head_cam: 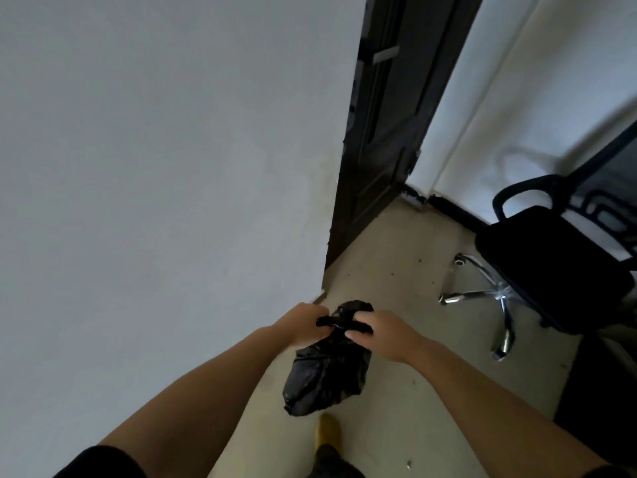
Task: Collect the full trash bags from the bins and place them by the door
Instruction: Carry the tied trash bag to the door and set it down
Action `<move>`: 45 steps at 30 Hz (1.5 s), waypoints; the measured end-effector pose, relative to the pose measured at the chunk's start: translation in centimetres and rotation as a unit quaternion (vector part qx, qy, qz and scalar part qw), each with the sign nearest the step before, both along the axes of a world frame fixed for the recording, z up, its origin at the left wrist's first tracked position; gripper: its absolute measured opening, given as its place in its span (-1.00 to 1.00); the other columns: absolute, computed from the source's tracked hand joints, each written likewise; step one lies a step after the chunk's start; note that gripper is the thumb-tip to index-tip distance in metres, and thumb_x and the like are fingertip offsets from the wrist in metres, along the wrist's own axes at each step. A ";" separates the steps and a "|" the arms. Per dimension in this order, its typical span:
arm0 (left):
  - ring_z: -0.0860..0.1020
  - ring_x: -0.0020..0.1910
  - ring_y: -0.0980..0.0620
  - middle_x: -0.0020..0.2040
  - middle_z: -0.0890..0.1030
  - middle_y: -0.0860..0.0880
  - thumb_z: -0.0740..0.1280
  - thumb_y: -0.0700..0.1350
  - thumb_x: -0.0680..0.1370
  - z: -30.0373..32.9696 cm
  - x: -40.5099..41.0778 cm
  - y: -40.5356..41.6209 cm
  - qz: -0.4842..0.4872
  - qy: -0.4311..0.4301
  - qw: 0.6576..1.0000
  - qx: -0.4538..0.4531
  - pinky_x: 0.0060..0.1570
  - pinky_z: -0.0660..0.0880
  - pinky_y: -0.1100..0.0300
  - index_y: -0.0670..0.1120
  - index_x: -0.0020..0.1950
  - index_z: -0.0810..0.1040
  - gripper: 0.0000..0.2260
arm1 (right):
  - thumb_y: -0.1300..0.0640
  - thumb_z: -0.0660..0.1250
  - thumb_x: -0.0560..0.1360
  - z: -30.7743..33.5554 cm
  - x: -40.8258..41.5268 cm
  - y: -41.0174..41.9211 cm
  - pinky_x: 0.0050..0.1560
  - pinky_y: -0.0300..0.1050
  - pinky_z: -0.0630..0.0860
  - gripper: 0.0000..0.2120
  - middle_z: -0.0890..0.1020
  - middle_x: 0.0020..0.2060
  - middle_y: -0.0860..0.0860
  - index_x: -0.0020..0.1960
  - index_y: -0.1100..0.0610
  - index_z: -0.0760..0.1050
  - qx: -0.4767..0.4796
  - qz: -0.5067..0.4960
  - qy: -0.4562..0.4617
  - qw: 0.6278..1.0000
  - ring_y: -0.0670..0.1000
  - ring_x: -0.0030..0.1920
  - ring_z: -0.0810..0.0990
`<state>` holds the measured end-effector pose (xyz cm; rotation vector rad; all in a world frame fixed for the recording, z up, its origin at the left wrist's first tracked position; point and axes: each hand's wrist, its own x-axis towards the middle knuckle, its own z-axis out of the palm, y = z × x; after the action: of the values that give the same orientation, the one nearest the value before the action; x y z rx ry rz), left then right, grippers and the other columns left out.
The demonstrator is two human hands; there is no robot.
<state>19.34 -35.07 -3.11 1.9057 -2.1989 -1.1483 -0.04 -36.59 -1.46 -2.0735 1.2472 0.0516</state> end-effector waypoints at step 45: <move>0.40 0.29 -0.01 0.32 0.45 -0.02 0.06 -0.12 0.63 -9.4 8.0 -13.5 -0.103 -0.183 0.975 -0.077 0.26 0.37 0.10 -0.01 0.37 0.38 -0.67 | 0.03 0.13 0.61 -16.8 4.1 -14.1 0.34 0.04 0.31 -0.63 0.44 0.33 0.08 0.39 0.08 0.30 -0.013 -0.007 0.213 0.977 0.12 0.34 0.39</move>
<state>27.31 -48.60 -12.49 1.9919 -2.6353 -0.6529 4.03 -50.69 -18.28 -2.1439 1.5171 0.4995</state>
